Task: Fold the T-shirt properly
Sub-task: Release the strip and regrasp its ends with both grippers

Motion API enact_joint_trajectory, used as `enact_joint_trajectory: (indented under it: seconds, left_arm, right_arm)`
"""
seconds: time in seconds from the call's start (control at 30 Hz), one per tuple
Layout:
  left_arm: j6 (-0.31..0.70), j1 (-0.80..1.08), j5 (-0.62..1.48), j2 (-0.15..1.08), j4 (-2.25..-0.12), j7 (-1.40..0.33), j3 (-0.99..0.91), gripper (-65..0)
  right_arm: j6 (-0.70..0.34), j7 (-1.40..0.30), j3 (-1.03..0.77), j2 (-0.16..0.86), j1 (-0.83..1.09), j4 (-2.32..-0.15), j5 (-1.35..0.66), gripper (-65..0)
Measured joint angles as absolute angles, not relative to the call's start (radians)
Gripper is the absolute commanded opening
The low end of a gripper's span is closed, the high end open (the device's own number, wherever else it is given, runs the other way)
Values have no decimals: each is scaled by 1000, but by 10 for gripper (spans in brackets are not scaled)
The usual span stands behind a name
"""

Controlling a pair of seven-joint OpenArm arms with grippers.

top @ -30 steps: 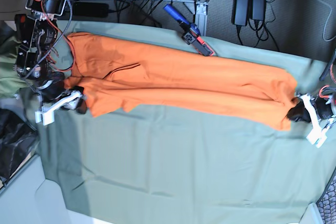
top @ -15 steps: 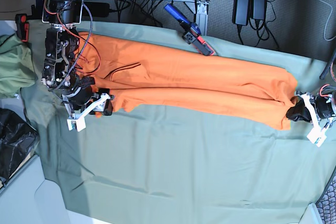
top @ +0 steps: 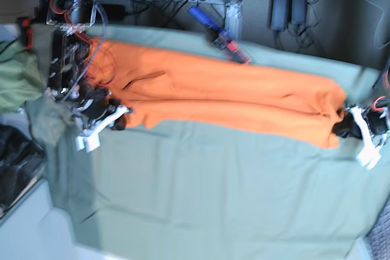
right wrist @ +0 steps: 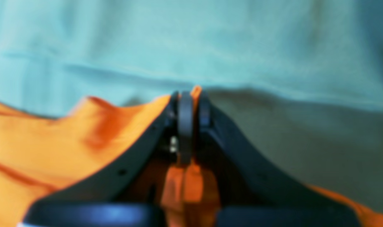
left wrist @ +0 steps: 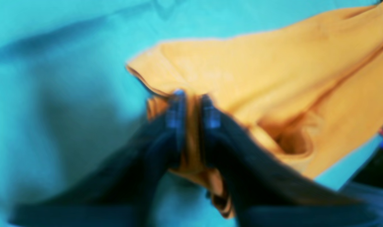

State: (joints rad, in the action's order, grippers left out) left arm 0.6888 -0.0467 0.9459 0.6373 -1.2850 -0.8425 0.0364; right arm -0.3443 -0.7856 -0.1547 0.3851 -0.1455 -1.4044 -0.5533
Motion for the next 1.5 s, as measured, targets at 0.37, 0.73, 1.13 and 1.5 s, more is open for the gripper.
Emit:
enact_joint_trajectory:
  seconds: [0.37, 0.73, 1.13, 1.5]
  left_arm:
    - [689, -47, 1086, 701, -1285, -936, 36, -383]
    - [689, -17, 1143, 701, -1286, -992, 36, -383]
    - [689, -12, 1146, 698, -1286, -994, -87, -266]
    - [689, 89, 1366, 730, -1288, -1112, -217, -266]
  right_arm:
    - [-345, -806, -323, 411, 157, -1736, -629, -650]
    - [-344, -805, -344, 410, 397, -1912, -633, -650]
    - [-344, -801, -345, 387, 429, -1911, -620, -234]
    - [-344, -779, -345, 379, 416, -1912, -620, -235]
